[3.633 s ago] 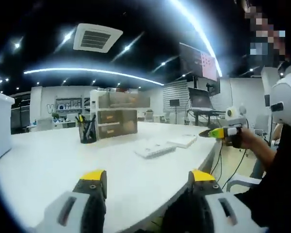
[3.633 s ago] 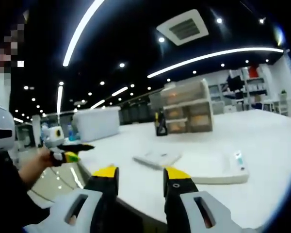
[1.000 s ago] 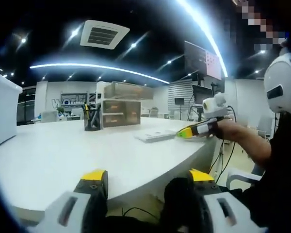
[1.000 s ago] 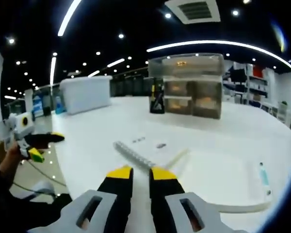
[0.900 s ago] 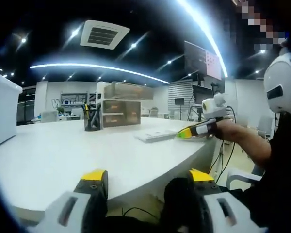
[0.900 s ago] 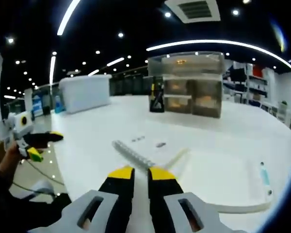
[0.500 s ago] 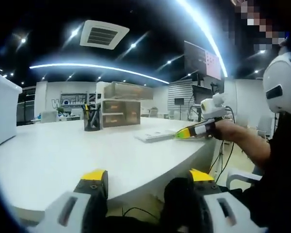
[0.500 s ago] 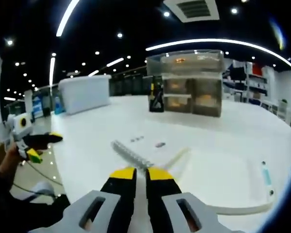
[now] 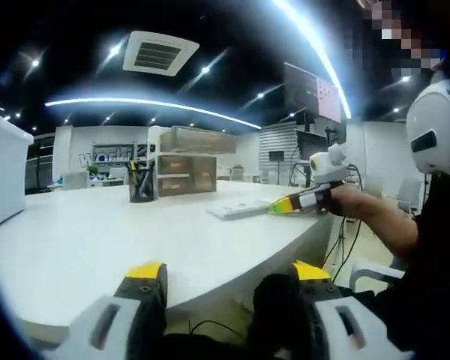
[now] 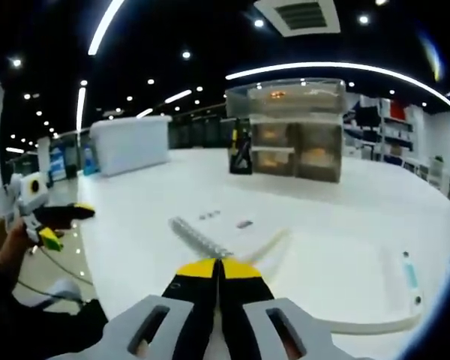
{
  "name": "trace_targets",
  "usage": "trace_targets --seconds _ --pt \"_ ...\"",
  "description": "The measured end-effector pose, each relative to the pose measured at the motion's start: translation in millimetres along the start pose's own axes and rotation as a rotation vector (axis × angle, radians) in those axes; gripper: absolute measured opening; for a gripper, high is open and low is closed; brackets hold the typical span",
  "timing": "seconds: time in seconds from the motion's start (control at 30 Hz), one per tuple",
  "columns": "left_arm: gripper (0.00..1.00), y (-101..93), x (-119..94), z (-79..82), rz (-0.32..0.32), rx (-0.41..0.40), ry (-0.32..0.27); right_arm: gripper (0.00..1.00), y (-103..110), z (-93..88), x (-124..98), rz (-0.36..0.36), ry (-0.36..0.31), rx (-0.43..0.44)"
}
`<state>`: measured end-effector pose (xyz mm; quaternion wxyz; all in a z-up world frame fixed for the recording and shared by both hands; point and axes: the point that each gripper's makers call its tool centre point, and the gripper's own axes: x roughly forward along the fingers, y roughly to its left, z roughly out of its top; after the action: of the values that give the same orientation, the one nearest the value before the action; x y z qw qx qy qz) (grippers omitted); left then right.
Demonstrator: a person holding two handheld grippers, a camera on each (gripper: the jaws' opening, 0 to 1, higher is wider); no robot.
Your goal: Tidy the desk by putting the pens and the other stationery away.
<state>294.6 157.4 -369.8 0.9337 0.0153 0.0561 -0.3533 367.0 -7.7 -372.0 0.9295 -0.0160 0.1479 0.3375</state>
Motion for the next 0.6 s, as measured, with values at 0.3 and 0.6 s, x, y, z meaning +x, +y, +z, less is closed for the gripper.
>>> trace_targets --seconds 0.3,0.6 --pt "0.65 -4.4 2 3.6 -0.005 0.021 0.002 0.0 -4 5.0 -2 -0.001 -0.014 0.034" --pt "0.65 -13.3 18 23.1 -0.008 0.125 -0.004 0.0 -3 17.8 -5 -0.027 -0.022 -0.018"
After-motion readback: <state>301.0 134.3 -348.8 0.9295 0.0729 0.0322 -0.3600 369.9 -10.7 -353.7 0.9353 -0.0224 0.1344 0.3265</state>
